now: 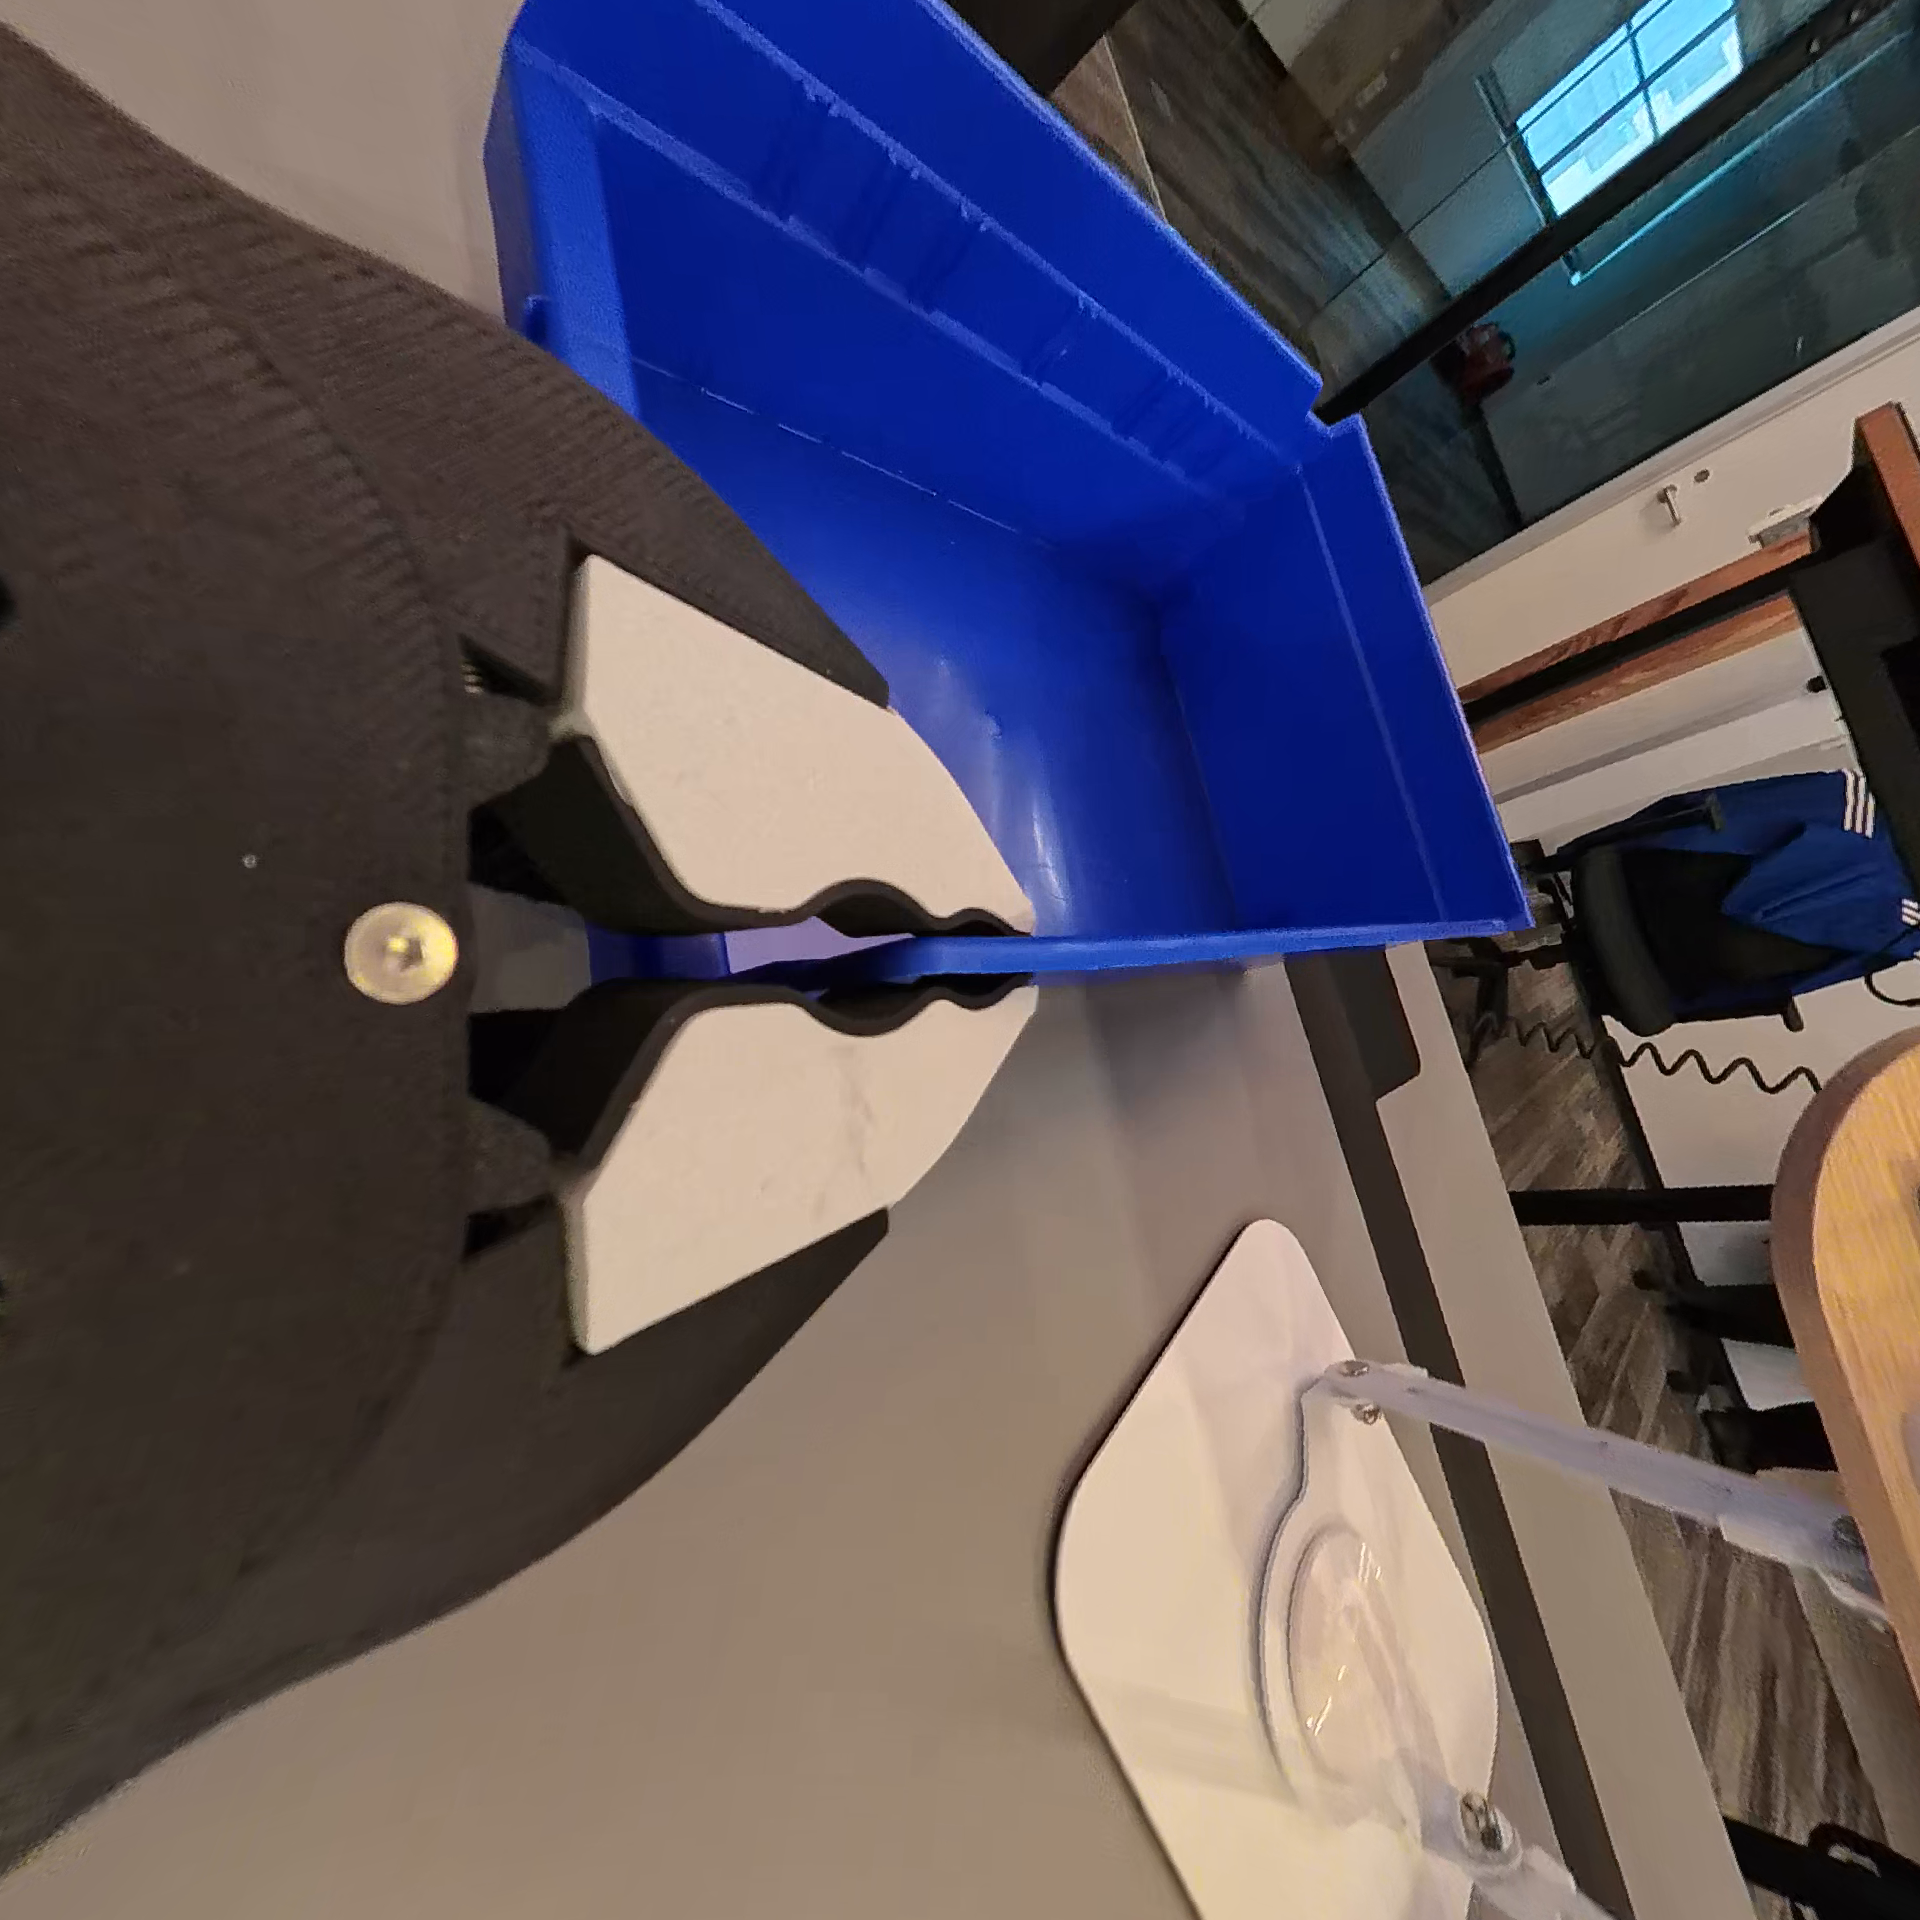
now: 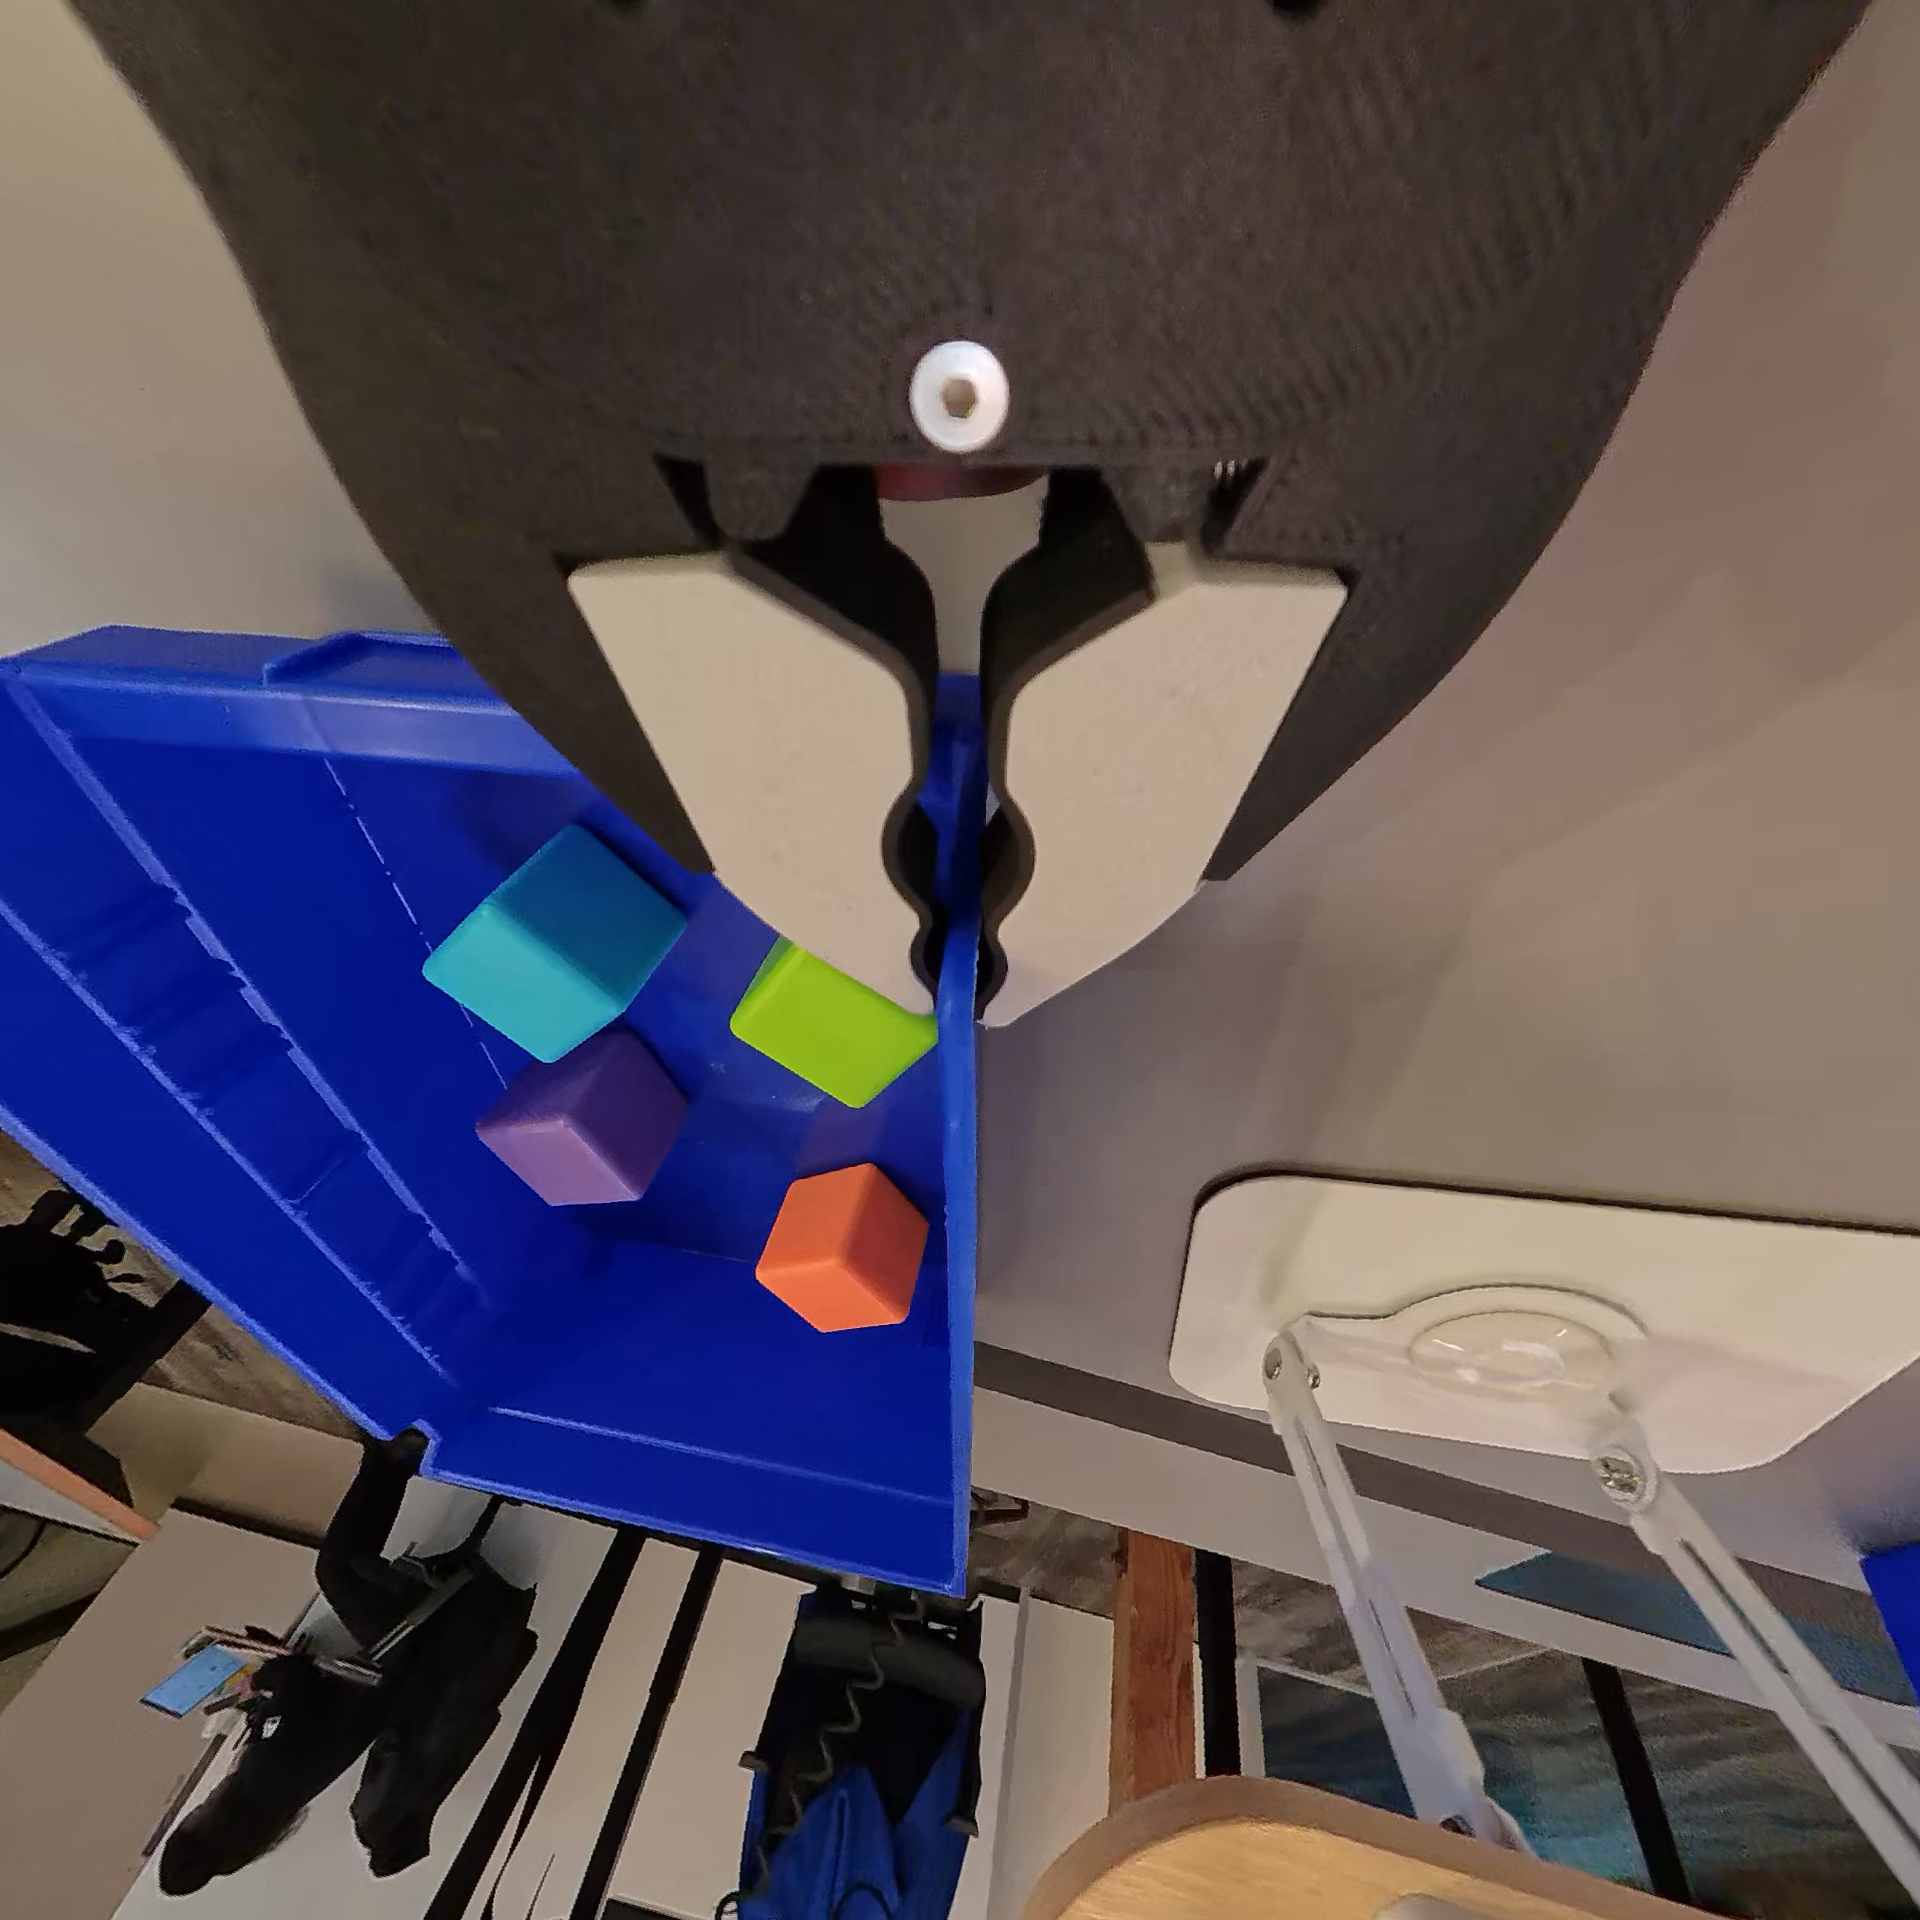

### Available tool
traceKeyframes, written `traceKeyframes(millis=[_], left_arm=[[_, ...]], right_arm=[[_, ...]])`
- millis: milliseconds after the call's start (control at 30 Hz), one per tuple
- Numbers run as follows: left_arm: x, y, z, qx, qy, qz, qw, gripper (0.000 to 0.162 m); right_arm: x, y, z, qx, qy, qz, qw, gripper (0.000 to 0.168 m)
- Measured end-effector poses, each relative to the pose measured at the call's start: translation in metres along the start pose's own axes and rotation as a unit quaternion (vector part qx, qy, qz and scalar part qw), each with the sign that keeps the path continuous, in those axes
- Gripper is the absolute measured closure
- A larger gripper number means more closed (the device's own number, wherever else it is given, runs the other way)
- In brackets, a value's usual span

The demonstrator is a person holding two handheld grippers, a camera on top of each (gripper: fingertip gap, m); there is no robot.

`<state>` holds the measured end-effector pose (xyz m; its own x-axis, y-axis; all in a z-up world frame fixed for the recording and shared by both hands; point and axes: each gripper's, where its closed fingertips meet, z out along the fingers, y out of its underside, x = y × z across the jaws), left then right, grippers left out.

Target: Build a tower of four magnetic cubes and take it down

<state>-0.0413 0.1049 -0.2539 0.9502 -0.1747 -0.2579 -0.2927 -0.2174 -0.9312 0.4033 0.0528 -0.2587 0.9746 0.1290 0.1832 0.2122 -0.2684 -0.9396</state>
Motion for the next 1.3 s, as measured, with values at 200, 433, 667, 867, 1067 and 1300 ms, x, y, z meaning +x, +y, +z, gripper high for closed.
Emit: traceKeyframes(millis=[200, 433, 667, 867, 1067, 1300], left_arm=[[0.011, 0.003, -0.026, 0.003, 0.017, 0.000, 1.000, 0.159], [0.030, -0.001, -0.053, 0.016, 0.037, 0.004, 0.999, 0.159], [0.041, -0.002, -0.072, 0.031, 0.045, 0.011, 0.998, 0.159], [0.044, -0.001, -0.087, 0.043, 0.054, 0.014, 0.997, 0.158], [0.053, 0.008, -0.108, 0.042, 0.072, 0.031, 0.996, 0.158], [0.045, 0.019, -0.141, 0.049, 0.073, 0.033, 0.996, 0.159]], right_arm=[[-0.007, 0.007, -0.029, 0.002, -0.007, -0.005, 1.000, 0.165], [-0.018, 0.013, -0.057, 0.004, -0.017, -0.010, 1.000, 0.165], [-0.032, 0.019, -0.084, 0.004, -0.036, 0.000, 0.999, 0.165], [-0.046, 0.024, -0.107, 0.005, -0.057, 0.003, 0.998, 0.165], [-0.065, 0.027, -0.129, 0.005, -0.083, 0.004, 0.997, 0.165], [-0.085, 0.029, -0.149, 0.009, -0.112, 0.003, 0.994, 0.165]])
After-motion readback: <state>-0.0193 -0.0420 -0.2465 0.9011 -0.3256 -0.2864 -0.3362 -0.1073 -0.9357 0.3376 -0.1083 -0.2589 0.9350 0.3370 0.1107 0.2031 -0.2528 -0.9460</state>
